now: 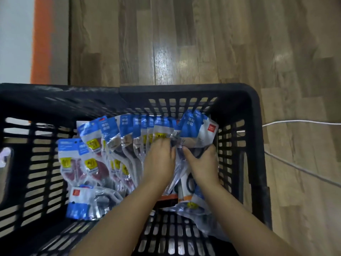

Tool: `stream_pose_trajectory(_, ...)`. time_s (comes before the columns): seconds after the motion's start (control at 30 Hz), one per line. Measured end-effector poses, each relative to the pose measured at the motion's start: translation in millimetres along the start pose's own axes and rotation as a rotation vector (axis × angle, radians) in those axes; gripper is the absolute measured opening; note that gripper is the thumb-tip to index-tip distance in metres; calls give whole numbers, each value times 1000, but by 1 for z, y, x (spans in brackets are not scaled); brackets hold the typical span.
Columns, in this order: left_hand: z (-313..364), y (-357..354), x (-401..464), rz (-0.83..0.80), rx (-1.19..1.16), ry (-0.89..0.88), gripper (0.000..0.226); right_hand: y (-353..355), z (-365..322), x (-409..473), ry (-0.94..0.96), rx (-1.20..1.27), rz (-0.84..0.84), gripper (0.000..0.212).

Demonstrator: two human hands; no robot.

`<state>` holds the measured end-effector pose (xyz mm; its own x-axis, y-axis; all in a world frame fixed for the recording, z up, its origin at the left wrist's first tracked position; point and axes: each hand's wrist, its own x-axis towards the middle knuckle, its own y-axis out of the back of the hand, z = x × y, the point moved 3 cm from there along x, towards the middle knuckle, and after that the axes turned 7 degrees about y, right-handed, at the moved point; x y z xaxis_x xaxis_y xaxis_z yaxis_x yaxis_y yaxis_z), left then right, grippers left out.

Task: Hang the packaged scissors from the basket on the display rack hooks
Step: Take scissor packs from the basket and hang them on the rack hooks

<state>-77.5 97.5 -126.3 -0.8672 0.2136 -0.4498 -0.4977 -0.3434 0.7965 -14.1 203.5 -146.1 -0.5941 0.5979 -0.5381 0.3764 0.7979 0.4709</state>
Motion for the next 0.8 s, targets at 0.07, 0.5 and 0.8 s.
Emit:
stream_pose_trajectory(0.07, 6, 0, 8, 33, -37, -13, 21, 0, 2, 4, -3, 30, 37, 71)
stream_pose_trajectory(0.5, 22, -6, 48, -234, -229, 154, 29, 6, 1, -2, 1, 79, 61, 60)
stream_pose_trajectory(0.8, 14, 3, 30, -432, -500, 248, 19, 7, 6, -16, -81, 311, 26, 44)
